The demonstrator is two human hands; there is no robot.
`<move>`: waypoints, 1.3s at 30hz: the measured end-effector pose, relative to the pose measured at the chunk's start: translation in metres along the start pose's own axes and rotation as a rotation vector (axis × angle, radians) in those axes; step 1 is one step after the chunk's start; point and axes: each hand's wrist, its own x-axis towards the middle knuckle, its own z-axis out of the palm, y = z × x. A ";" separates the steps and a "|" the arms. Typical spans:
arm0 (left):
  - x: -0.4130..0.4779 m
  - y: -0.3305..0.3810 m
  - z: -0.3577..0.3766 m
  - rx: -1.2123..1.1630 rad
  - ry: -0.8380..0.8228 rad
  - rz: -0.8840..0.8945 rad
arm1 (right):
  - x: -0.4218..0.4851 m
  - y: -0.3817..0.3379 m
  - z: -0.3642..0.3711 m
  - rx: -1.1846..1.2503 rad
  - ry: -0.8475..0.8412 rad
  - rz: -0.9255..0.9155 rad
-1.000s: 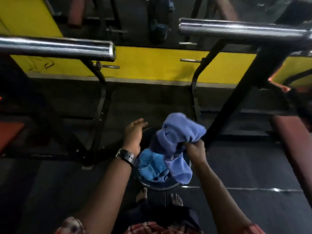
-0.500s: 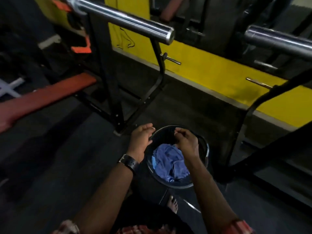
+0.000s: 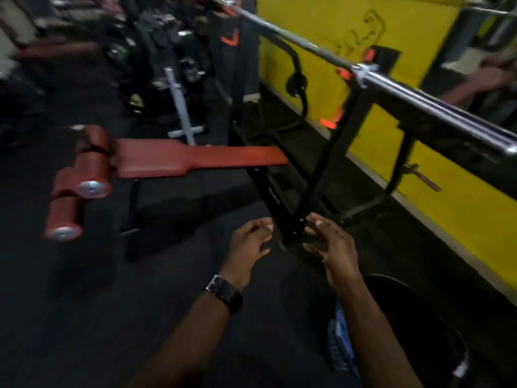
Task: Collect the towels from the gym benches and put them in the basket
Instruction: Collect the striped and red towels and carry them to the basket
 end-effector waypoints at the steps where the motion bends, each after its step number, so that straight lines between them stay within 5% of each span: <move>1: -0.005 0.008 -0.029 0.008 0.028 0.028 | -0.004 0.005 0.028 0.006 -0.035 0.001; 8: -0.046 0.055 -0.253 -0.097 0.381 0.192 | -0.037 0.038 0.248 0.025 -0.342 0.066; 16: -0.036 0.076 -0.427 -0.244 0.660 0.233 | -0.043 0.067 0.454 -0.039 -0.653 0.142; 30: 0.064 0.201 -0.710 -0.320 0.922 0.274 | 0.046 0.115 0.848 -0.054 -0.894 0.272; 39: 0.153 0.255 -0.910 -0.374 0.904 0.337 | 0.087 0.163 1.060 -0.083 -0.930 0.229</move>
